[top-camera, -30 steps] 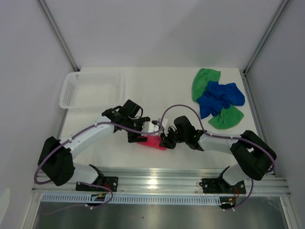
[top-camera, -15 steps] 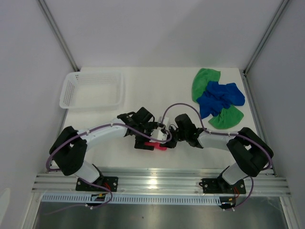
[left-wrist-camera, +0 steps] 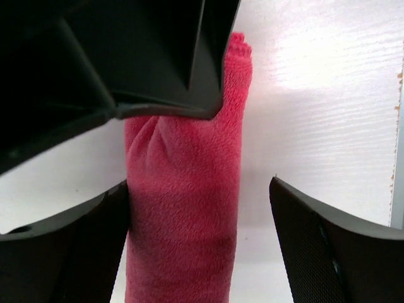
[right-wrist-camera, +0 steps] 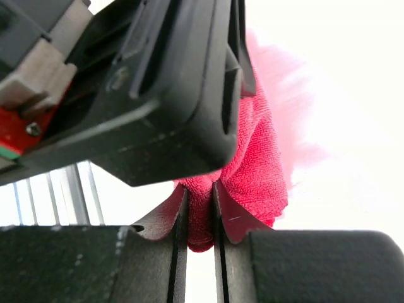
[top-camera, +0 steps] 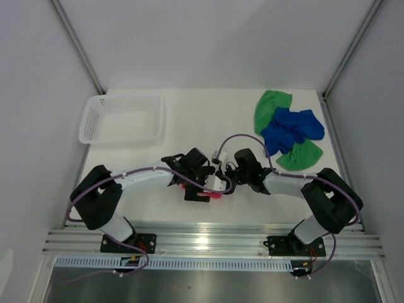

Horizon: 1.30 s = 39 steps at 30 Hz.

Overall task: Roll the towels
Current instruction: Place the rolled towel into the container

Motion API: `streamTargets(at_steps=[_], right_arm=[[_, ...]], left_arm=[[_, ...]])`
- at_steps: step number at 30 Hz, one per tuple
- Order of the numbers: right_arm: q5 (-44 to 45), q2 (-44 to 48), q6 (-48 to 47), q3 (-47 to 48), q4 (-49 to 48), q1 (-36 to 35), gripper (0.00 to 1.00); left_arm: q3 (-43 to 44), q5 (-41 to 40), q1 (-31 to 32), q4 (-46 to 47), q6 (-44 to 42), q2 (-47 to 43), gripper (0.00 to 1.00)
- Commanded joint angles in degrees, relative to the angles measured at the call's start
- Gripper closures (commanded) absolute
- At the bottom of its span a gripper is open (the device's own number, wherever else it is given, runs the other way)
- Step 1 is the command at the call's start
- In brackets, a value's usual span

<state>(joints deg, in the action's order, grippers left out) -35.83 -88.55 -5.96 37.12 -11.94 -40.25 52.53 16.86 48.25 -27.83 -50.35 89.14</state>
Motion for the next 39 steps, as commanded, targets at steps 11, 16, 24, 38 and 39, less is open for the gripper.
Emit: streamTargets(at_steps=[11, 16, 24, 38, 39], right_arm=[[0.15, 2.24, 1.47, 0.49, 2.89, -0.01, 0.70], [0.68, 5.93, 1.30, 1.81, 8.51, 1.92, 0.54], [1.73, 14.89, -0.99, 4.54, 20.46, 8.68, 0.47], [-0.02, 19.38, -0.11, 2.16, 19.86, 13.71, 0.41], [0.06, 19.47, 0.24, 1.99, 19.51, 13.71, 0.41]], left_arm=[[-1.47, -8.86, 0.27, 3.40, 2.01, 5.25, 0.20], [-2.61, -9.04, 0.18, 2.61, 3.06, 6.39, 0.36], [0.11, -4.66, -1.93, -2.21, 11.13, 7.62, 0.39], [0.02, -5.79, -2.28, 0.24, 18.53, 8.50, 0.27], [-0.06, -5.88, -2.11, 0.24, 19.31, 8.59, 0.26]])
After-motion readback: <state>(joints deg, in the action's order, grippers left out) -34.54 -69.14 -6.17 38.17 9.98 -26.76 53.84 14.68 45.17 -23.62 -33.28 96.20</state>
